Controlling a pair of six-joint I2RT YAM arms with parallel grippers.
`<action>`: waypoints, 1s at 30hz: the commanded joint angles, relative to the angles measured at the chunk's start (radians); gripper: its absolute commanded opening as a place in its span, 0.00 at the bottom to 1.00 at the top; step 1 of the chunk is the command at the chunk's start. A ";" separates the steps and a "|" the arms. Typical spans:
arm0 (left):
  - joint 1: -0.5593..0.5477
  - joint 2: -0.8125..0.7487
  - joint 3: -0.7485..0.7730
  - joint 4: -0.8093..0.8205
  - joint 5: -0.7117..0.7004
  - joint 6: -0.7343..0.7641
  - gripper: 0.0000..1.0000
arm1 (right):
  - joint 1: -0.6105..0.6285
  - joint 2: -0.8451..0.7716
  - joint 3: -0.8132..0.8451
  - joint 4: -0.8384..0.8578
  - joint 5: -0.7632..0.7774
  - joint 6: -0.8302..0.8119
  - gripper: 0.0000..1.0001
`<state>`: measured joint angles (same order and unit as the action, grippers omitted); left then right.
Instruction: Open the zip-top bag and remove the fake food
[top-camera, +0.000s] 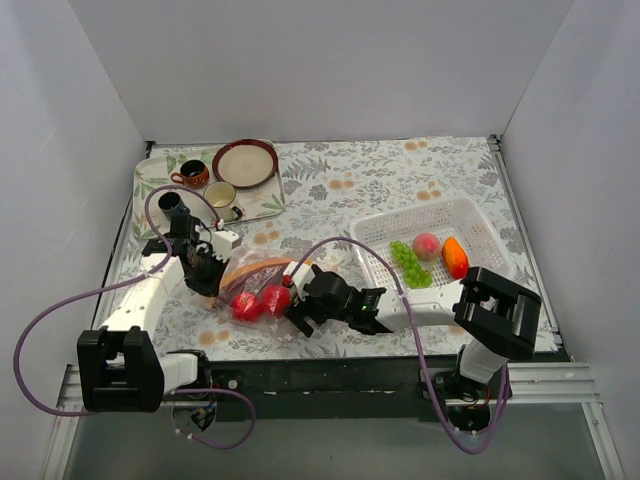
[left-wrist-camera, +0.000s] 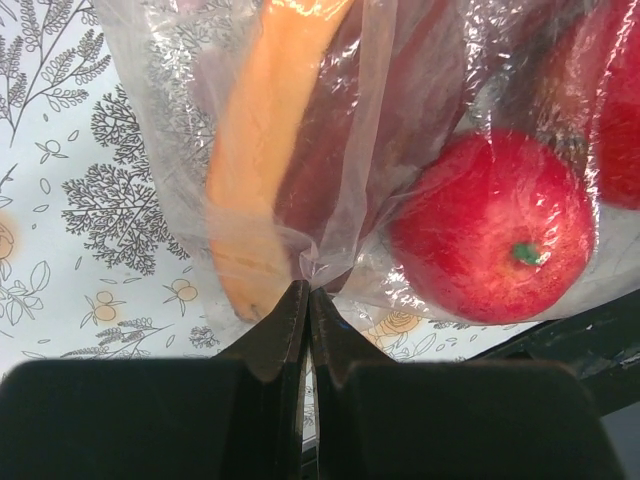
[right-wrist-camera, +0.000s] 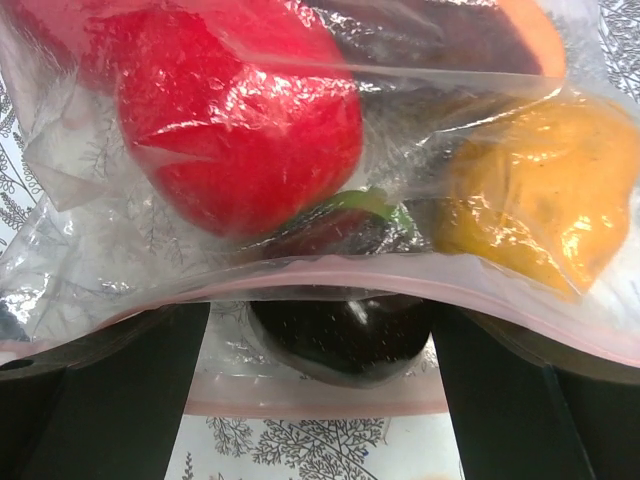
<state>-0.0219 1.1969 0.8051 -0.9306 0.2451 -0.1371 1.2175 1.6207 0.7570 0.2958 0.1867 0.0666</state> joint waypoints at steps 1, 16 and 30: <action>-0.015 0.010 0.036 0.019 0.043 -0.021 0.00 | 0.002 0.031 0.059 0.032 -0.030 -0.007 0.99; -0.016 0.018 0.035 0.088 -0.072 -0.024 0.00 | 0.002 -0.244 -0.048 -0.146 0.017 0.036 0.06; -0.013 0.046 0.153 0.041 -0.020 -0.064 0.00 | -0.154 -0.858 -0.156 -0.474 0.434 0.177 0.01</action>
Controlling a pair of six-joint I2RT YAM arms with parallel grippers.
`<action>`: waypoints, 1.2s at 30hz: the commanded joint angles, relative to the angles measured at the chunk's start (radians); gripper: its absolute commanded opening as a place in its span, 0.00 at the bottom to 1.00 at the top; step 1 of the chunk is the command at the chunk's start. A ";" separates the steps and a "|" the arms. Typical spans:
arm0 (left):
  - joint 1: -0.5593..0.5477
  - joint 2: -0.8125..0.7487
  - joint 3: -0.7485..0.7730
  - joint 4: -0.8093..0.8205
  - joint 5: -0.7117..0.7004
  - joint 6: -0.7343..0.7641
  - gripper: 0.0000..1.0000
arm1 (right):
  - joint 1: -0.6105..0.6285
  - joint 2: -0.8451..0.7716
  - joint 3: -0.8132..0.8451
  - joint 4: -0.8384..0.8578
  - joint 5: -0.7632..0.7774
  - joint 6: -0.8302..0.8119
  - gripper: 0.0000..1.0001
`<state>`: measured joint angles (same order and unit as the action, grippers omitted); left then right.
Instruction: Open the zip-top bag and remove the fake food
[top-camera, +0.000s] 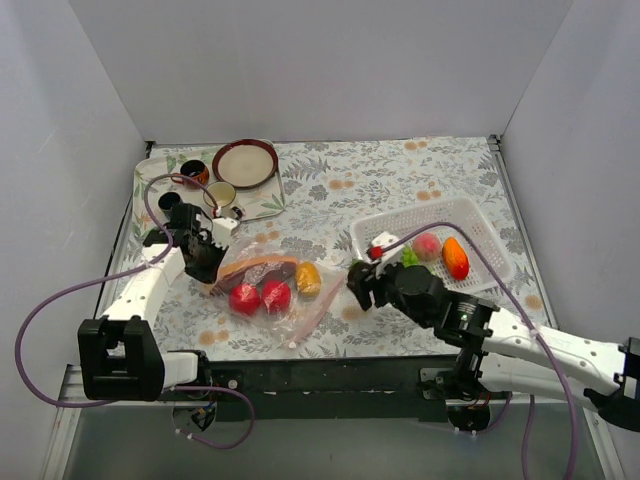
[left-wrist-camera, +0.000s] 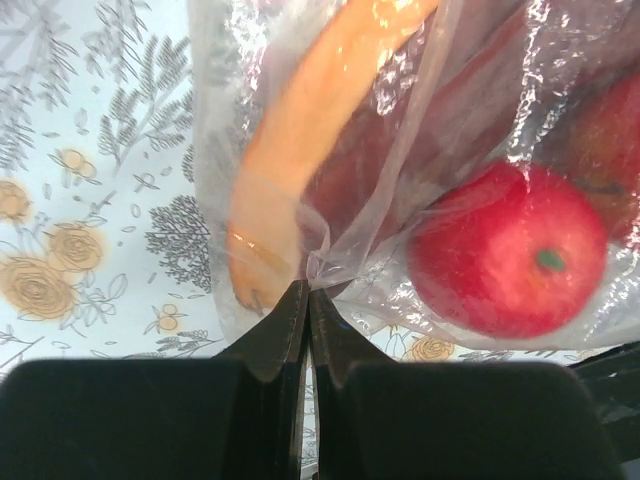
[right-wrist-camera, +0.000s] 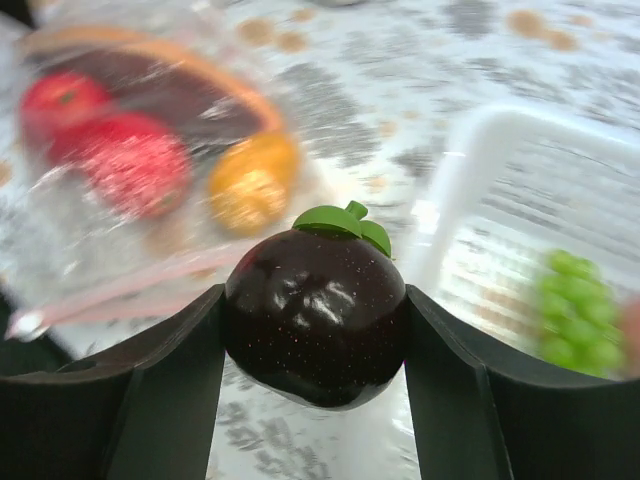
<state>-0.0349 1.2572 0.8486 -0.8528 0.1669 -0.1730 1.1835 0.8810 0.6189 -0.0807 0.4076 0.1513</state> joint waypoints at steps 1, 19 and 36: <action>0.000 -0.007 0.163 -0.055 0.097 -0.043 0.00 | -0.148 -0.138 -0.030 -0.099 0.232 0.097 0.01; 0.000 -0.054 0.215 -0.170 0.197 -0.056 0.00 | -0.279 0.072 0.188 -0.361 0.266 0.119 0.91; 0.000 -0.044 0.127 -0.092 0.105 -0.045 0.00 | 0.102 0.242 0.035 0.091 -0.038 0.039 0.01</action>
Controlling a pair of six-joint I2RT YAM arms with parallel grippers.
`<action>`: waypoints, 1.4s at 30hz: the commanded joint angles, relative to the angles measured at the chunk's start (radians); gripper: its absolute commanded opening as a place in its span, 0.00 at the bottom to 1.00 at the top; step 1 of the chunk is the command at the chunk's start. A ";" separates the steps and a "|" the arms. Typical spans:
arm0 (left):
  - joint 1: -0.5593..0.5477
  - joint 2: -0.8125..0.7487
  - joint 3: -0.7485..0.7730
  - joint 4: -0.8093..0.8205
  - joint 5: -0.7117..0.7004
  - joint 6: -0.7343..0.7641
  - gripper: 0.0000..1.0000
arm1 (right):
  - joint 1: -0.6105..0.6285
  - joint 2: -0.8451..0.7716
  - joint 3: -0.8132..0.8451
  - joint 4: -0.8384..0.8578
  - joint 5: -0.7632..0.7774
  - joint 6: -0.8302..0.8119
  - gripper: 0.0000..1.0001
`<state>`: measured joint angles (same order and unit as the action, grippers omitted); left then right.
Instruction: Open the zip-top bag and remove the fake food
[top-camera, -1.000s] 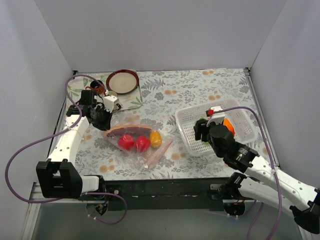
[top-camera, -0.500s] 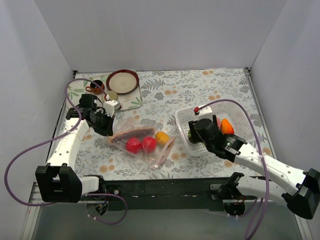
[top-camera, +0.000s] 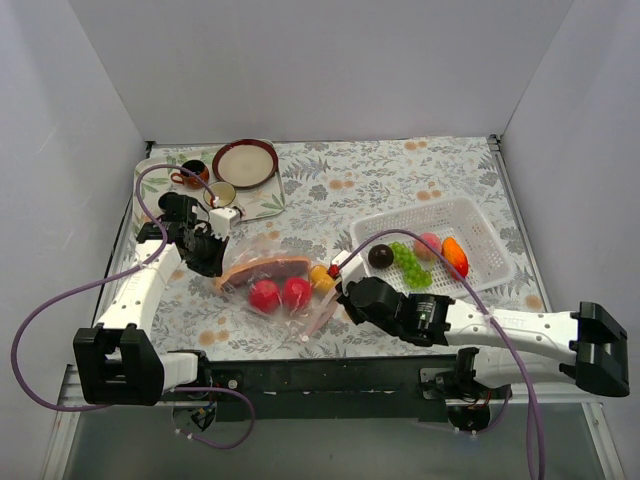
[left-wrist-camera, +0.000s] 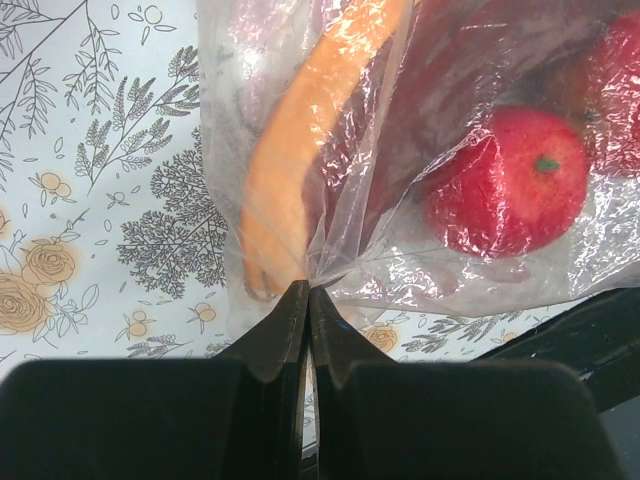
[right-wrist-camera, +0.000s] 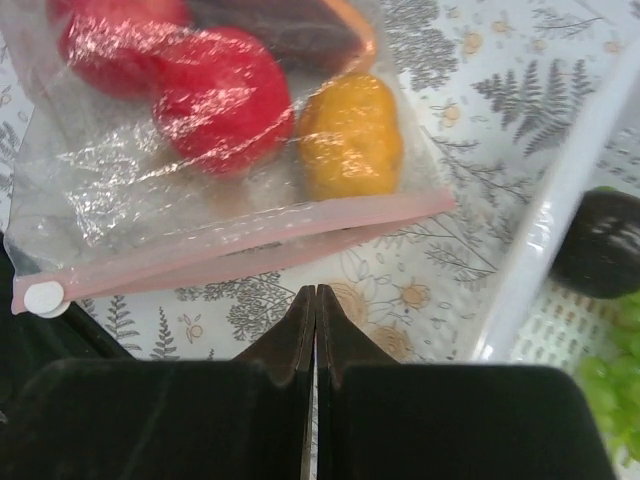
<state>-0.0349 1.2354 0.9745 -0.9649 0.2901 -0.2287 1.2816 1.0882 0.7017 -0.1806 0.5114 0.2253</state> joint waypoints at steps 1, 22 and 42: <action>0.000 -0.024 -0.002 0.022 -0.019 0.011 0.00 | 0.004 0.044 -0.059 0.216 -0.161 -0.038 0.01; -0.002 -0.022 0.007 0.008 -0.008 0.040 0.00 | -0.083 0.438 -0.018 0.412 -0.033 -0.076 0.94; -0.002 -0.007 0.000 -0.011 0.018 0.084 0.00 | -0.133 0.576 0.038 0.682 -0.202 -0.116 0.98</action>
<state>-0.0349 1.2358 0.9745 -0.9691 0.2787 -0.1638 1.1500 1.6329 0.6800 0.4053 0.3439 0.1230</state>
